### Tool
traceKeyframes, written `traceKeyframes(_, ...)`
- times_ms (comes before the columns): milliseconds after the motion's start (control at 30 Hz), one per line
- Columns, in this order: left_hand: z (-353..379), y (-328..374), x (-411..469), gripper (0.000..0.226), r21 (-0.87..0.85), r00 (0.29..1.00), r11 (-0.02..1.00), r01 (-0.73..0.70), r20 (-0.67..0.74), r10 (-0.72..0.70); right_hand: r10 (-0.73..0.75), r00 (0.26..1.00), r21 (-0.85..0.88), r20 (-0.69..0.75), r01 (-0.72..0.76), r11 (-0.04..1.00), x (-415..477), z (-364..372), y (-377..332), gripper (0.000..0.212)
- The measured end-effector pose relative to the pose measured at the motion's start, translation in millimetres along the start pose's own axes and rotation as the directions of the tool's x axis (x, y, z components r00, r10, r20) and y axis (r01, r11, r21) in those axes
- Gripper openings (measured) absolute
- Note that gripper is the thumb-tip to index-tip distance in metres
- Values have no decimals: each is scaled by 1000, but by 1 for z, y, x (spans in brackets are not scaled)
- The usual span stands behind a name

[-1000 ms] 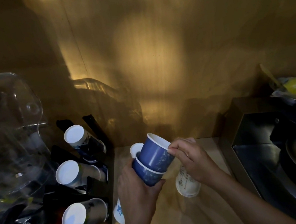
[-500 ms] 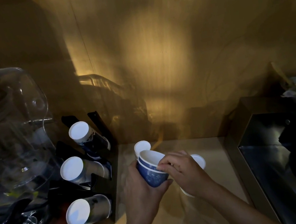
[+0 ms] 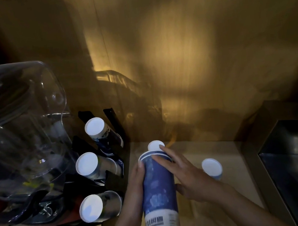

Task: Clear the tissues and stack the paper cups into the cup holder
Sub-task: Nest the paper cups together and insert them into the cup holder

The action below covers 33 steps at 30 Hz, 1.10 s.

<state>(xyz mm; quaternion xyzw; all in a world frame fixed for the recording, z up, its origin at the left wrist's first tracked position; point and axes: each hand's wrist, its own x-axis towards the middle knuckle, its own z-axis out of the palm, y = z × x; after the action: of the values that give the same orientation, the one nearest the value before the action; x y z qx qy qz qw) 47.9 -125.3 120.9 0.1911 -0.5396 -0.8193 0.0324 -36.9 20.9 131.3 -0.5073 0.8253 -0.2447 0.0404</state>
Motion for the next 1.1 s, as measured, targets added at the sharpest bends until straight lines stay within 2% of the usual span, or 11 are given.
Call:
traceKeyframes(67, -4, 6, 2, 55, -81, 999, 996, 20, 39, -17, 32, 996, 69, -81, -27, 997, 6, 2, -1, 95)
traceKeyframes(100, -7, 9, 2, 49, -59, 999, 998, 5, 33, -3, 58, 991, 150, -123, -39, 988, 9, 0, -2, 93)
traceKeyframes(233, -16, 31, -3, 34, 146, 991, 981, -131, -8, 134, 155, 976, 425, -156, -75, 902, 19, -6, -4, 88)
traceKeyframes(300, -16, 48, -9, 34, 268, 968, 935, -233, -27, 249, 268, 955, 580, -125, -148, 801, 25, -8, -9, 68)
traceKeyframes(367, -17, 67, -16, 33, 313, 940, 895, -318, -17, 340, 305, 942, 671, -140, -136, 729, 35, -9, -12, 59)
traceKeyframes(467, -20, 88, -21, 34, 323, 905, 866, -382, -62, 422, 258, 951, 697, -171, -68, 714, 59, -12, -23, 63)
traceKeyframes(567, -26, 106, -18, 24, 393, 863, 828, -399, -143, 484, 204, 960, 721, -191, -4, 693, 83, -21, -38, 70)
traceKeyframes(733, -42, 139, -12, 24, 406, 826, 803, -437, -171, 537, 160, 965, 687, -209, 28, 726, 129, -28, -51, 75)
traceKeyframes(867, -59, 165, 1, 39, 350, 850, 843, -408, -192, 491, 149, 974, 672, -171, 5, 741, 172, -33, -58, 76)
traceKeyframes(967, -71, 174, 15, 34, 275, 879, 886, -372, -202, 432, 143, 983, 692, -113, -25, 721, 198, -31, -58, 75)
traceKeyframes(1100, -81, 173, 31, 33, 286, 897, 898, -334, -194, 396, 180, 982, 648, -59, -99, 755, 217, -21, -52, 81)
